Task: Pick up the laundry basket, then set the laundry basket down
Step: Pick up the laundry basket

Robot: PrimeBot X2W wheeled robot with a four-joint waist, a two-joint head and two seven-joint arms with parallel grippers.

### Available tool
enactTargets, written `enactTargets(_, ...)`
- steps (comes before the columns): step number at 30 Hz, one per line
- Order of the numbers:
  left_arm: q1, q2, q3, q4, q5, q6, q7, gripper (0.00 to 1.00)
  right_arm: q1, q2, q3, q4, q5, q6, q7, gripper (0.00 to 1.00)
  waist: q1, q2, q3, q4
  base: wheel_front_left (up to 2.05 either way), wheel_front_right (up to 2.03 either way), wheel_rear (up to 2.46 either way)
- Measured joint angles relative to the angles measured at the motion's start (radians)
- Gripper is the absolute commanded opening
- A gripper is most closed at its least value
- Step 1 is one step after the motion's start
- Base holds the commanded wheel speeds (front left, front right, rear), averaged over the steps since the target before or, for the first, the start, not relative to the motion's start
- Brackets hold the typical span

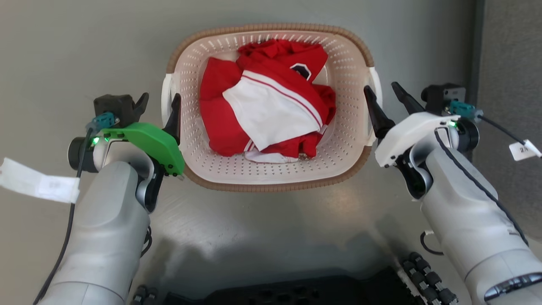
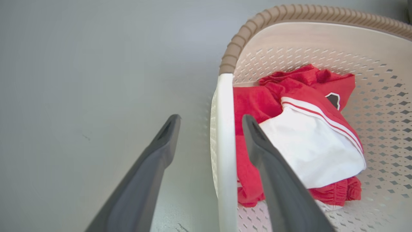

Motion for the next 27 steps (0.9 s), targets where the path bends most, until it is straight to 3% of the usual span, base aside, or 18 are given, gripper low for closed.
enactTargets(18,-0.079,-0.001,-0.110,0.062,-0.088,0.000,0.018,1.00,-0.116,-0.001,0.072,0.125,0.071,0.000,0.017,1.00,0.0000,0.0000,0.097,0.029,0.00,0.00,0.00)
enactTargets(19,-0.081,-0.001,-0.118,0.064,-0.092,0.000,0.018,0.96,-0.120,-0.001,0.074,0.130,0.074,0.000,0.017,0.89,0.0000,0.0000,0.098,0.029,0.00,0.00,0.00)
enactTargets(20,-0.084,-0.001,-0.127,0.066,-0.096,0.000,0.018,0.75,-0.125,-0.001,0.077,0.132,0.079,0.000,0.017,0.66,0.0000,0.0000,0.098,0.030,0.00,0.00,0.00)
enactTargets(21,-0.088,-0.001,-0.133,0.068,-0.102,0.000,0.018,0.47,-0.129,-0.002,0.080,0.133,0.080,0.000,0.017,0.45,0.0000,0.0000,0.098,0.030,0.00,0.00,0.00)
enactTargets(22,-0.092,-0.001,-0.137,0.070,-0.110,0.000,0.018,0.16,-0.134,-0.002,0.084,0.133,0.080,0.000,0.017,0.32,0.0000,0.0000,0.098,0.031,0.00,0.00,0.00)
enactTargets(23,-0.095,-0.001,-0.143,0.070,-0.116,0.000,0.015,0.00,-0.138,-0.002,0.089,0.134,0.081,0.000,0.017,0.04,0.0000,0.0000,0.098,0.031,0.00,0.00,0.00)
enactTargets(27,-0.097,-0.011,-0.177,0.070,-0.128,-0.006,0.009,0.00,-0.151,0.000,0.105,0.144,0.102,-0.001,0.016,0.00,-0.0001,0.0000,0.095,0.033,0.00,0.00,0.00)
